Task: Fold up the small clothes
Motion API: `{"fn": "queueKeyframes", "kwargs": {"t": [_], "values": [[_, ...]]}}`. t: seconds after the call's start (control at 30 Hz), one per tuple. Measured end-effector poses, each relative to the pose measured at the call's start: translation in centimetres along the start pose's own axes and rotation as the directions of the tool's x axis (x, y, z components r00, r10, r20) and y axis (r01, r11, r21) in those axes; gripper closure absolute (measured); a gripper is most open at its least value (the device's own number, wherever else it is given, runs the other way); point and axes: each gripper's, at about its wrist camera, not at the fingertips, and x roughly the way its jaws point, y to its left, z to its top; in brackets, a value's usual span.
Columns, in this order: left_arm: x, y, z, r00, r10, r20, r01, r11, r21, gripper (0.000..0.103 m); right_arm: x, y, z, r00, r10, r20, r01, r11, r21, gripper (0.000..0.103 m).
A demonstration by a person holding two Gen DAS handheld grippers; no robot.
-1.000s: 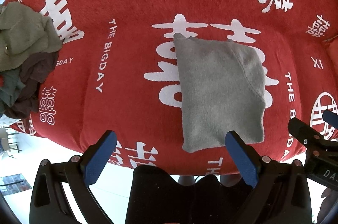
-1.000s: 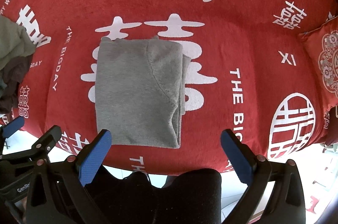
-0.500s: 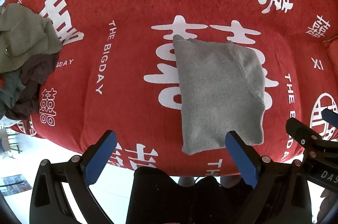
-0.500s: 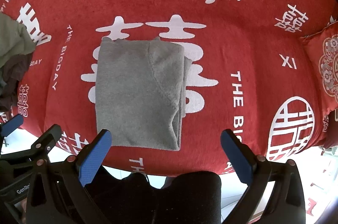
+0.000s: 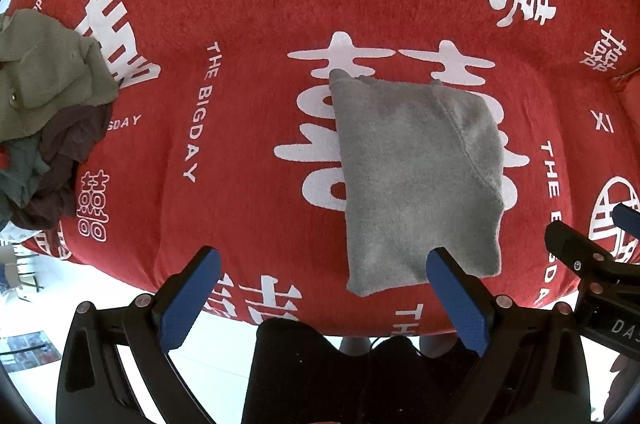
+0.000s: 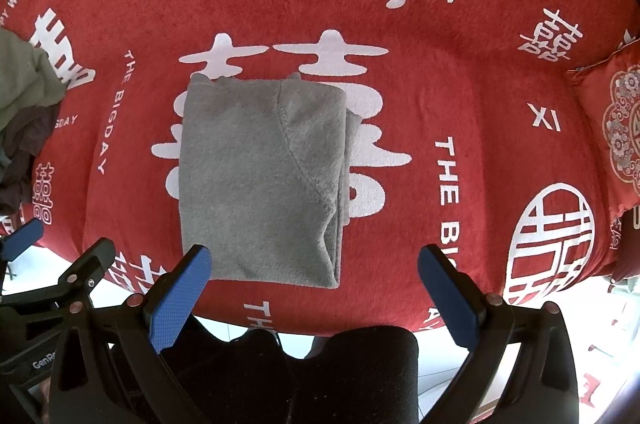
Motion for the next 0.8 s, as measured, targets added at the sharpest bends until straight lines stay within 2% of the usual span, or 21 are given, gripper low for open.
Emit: {"fn": "queueKeyframes", "kwargs": {"t": [0.63,0.8], "values": [[0.29,0.2,0.0,1.0,0.012,0.002,-0.012,1.0,-0.002,0.0,-0.11,0.02,0.27,1.0,-0.002,0.002,0.002,1.0,-0.001,0.0],[-0.14,-0.04,-0.1,0.999,-0.008,0.032,0.007,1.0,0.017,0.0,-0.13,-0.11,0.38,1.0,-0.003,0.0,0.003,1.0,0.004,0.0]]}}
